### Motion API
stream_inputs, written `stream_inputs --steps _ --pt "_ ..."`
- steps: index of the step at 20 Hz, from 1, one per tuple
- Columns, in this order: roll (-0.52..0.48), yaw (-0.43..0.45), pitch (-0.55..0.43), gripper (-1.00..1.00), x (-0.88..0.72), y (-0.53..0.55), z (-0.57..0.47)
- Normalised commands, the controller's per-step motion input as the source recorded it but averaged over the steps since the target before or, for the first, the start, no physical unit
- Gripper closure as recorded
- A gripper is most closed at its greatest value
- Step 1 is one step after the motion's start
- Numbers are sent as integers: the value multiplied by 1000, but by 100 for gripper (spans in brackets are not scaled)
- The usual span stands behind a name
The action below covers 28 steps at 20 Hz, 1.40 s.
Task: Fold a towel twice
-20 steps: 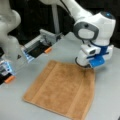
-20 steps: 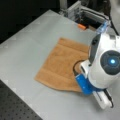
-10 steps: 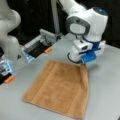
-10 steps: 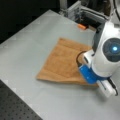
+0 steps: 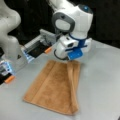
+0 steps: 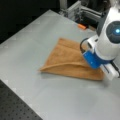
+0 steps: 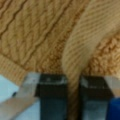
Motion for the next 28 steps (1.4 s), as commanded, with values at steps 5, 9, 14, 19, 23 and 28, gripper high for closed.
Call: stream_inputs --steps 5,9,14,19,23,28 --pt "186 -96 -134 100 -530 -323 -86" --pt "191 -75 -140 100 -442 -136 -64" --pt "189 -64 -122 100 -455 -38 -55" --pt "174 -48 -111 100 -531 48 -56" --pt "158 -22 -117 100 -554 78 -59" --pt "149 -29 -142 100 -434 85 -107"
